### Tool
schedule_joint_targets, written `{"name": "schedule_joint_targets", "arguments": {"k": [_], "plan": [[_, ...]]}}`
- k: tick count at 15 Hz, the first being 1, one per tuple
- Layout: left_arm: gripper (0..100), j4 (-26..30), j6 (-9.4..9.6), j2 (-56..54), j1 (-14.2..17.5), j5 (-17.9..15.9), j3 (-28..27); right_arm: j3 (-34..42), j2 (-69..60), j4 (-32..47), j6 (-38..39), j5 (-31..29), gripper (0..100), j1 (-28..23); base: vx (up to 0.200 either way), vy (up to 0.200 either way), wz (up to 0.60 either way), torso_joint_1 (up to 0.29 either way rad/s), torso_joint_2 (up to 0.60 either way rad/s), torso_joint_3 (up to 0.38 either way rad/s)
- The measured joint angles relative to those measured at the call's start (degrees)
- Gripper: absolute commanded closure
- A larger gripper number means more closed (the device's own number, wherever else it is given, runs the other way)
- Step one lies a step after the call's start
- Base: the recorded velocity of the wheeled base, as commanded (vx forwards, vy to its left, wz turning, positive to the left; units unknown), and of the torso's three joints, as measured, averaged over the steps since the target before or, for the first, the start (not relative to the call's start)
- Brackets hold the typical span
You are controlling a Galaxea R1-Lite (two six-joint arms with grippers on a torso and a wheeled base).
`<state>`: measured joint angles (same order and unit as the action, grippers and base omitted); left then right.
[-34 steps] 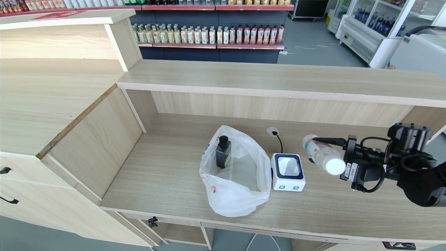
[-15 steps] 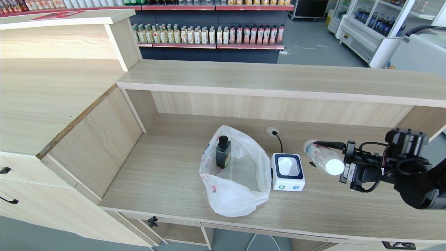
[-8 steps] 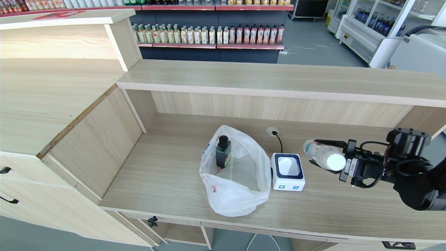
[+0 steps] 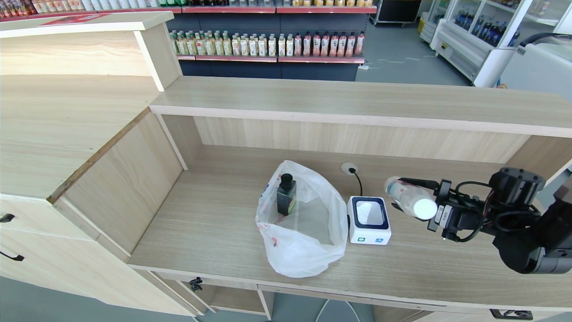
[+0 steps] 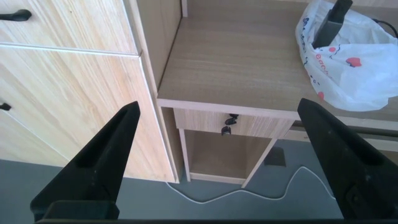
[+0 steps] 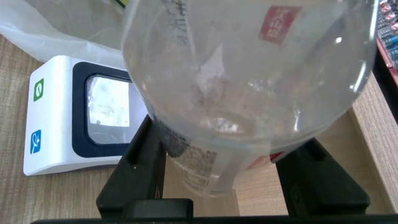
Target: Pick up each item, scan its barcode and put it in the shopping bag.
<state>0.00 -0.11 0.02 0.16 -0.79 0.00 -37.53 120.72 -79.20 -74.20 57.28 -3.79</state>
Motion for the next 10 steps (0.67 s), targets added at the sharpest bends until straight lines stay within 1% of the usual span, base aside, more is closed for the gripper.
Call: {"name": "schedule_joint_targets", "arguments": {"k": [4, 10], "plan": [[0, 0.0, 0.00, 0.0, 0.0, 0.0, 0.0, -0.1, 1.7, -3.0, 0.2, 0.0, 100, 1.3, 0.000, 0.000, 0.00, 0.000, 0.00, 0.000], [0, 0.0, -0.02, 0.0, 0.0, 0.0, 0.0, -0.7, 3.1, -6.4, 0.2, 0.0, 100, 1.6, 0.000, 0.000, 0.00, 0.000, 0.00, 0.000]]}}
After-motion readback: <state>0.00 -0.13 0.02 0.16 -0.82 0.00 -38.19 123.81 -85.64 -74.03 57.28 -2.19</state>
